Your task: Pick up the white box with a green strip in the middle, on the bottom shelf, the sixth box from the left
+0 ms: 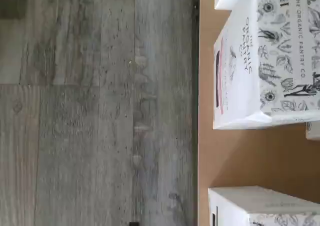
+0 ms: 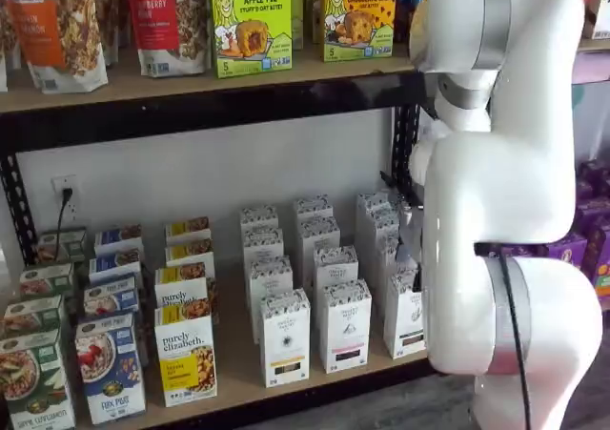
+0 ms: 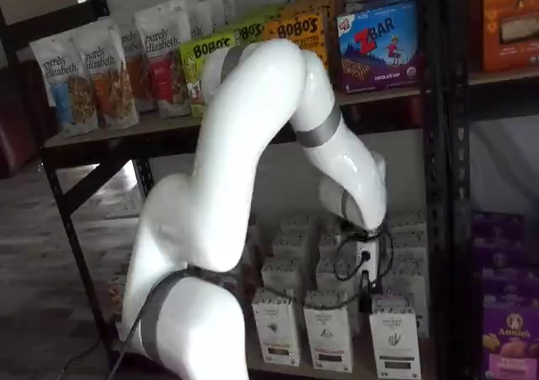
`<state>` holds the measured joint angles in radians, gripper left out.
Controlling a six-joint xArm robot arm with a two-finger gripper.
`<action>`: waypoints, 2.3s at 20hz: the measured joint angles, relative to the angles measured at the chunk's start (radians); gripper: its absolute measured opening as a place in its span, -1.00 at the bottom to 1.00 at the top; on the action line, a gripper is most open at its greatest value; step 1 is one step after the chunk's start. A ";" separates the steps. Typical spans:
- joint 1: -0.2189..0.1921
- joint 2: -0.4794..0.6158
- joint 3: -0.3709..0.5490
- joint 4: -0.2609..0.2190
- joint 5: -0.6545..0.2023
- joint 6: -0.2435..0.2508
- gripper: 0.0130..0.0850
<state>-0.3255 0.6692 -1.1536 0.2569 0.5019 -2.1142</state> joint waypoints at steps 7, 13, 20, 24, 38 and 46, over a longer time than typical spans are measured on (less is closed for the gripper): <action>0.013 0.121 -0.250 -0.150 0.193 0.152 1.00; 0.023 0.189 -0.324 -0.198 0.197 0.201 1.00; 0.019 0.257 -0.371 -0.198 0.162 0.196 1.00; 0.012 0.298 -0.407 -0.201 0.149 0.192 1.00; 0.019 0.401 -0.483 -0.287 0.104 0.270 1.00; 0.021 0.421 -0.462 -0.313 0.033 0.294 0.78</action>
<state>-0.3047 1.0903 -1.6152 -0.0558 0.5352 -1.8205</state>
